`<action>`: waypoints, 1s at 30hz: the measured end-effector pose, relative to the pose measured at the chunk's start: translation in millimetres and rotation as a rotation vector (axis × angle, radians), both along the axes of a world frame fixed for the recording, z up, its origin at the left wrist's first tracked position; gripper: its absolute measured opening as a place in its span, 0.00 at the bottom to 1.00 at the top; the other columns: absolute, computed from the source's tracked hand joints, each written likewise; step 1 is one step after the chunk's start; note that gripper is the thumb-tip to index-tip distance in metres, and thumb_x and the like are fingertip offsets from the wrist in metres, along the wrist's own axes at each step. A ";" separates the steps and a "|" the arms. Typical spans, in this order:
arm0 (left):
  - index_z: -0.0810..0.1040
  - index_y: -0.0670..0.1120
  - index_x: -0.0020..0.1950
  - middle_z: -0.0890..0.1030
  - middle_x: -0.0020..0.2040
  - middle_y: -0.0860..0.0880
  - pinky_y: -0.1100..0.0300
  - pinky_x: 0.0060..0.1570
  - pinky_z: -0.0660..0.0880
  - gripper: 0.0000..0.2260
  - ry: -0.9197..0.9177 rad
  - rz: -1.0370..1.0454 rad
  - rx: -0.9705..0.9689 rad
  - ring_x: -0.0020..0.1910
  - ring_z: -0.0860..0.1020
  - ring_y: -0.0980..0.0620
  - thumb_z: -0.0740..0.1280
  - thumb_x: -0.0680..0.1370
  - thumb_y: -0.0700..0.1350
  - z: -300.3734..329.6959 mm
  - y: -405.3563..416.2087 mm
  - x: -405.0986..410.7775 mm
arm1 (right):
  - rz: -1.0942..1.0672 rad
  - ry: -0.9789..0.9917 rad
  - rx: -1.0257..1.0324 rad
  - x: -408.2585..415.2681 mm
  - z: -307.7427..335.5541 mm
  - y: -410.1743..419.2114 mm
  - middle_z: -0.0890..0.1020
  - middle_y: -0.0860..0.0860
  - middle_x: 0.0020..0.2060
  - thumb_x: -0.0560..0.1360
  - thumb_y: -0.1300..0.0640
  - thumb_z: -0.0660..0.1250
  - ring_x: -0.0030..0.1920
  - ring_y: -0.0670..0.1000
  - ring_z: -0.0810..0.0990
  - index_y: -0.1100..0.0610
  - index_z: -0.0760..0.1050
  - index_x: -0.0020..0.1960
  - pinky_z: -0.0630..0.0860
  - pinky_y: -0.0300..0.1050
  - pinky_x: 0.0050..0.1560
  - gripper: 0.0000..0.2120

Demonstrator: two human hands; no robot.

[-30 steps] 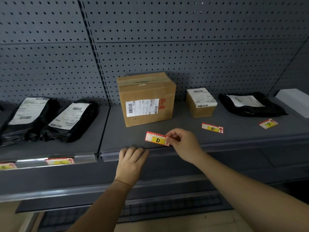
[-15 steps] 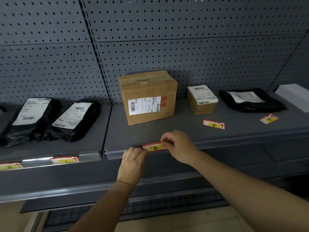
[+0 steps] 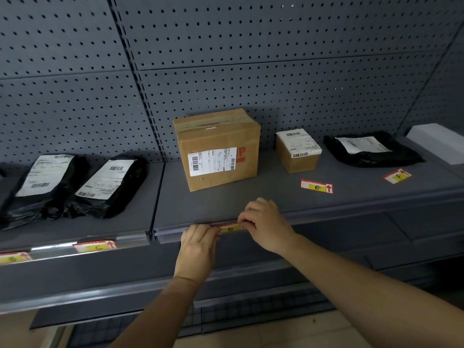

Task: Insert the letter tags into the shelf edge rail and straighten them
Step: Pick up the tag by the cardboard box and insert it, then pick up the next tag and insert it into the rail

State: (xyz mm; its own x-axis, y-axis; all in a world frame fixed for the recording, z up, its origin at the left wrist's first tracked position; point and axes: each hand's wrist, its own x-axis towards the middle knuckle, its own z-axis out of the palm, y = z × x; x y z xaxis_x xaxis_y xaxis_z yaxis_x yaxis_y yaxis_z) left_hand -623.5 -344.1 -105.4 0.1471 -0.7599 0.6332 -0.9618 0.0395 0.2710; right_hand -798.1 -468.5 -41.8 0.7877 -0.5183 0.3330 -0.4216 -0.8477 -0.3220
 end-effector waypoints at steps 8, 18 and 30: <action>0.81 0.44 0.51 0.78 0.47 0.47 0.50 0.47 0.70 0.07 0.006 -0.011 0.026 0.45 0.74 0.44 0.66 0.77 0.43 1.6 -0.5 2.5 | -0.059 -0.021 0.029 -7.6 -1.5 0.3 0.76 0.45 0.45 0.75 0.55 0.69 0.49 0.47 0.71 0.50 0.82 0.53 0.70 0.47 0.51 0.07; 0.82 0.48 0.47 0.79 0.44 0.50 0.54 0.45 0.61 0.06 -0.026 0.094 -0.080 0.42 0.72 0.49 0.67 0.75 0.47 29.3 -24.5 -32.7 | -0.246 -0.118 0.199 -82.7 2.8 -42.0 0.77 0.41 0.47 0.76 0.51 0.67 0.50 0.43 0.74 0.47 0.79 0.54 0.74 0.46 0.54 0.07; 0.76 0.51 0.62 0.78 0.51 0.49 0.50 0.51 0.75 0.14 0.068 -0.148 0.396 0.51 0.76 0.47 0.64 0.78 0.53 68.9 -209.0 -149.0 | -0.406 -0.042 0.341 -187.1 11.2 -167.7 0.77 0.46 0.44 0.74 0.47 0.69 0.43 0.47 0.77 0.47 0.80 0.51 0.77 0.48 0.48 0.08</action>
State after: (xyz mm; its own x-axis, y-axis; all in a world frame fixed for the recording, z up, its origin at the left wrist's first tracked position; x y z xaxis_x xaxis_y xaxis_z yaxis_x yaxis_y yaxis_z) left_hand -772.5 -553.0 -36.5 0.0499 -0.9585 0.2808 -0.9330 0.0556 0.3557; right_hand -985.2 -636.2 -30.7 0.4910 -0.8629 0.1197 -0.6745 -0.4635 -0.5746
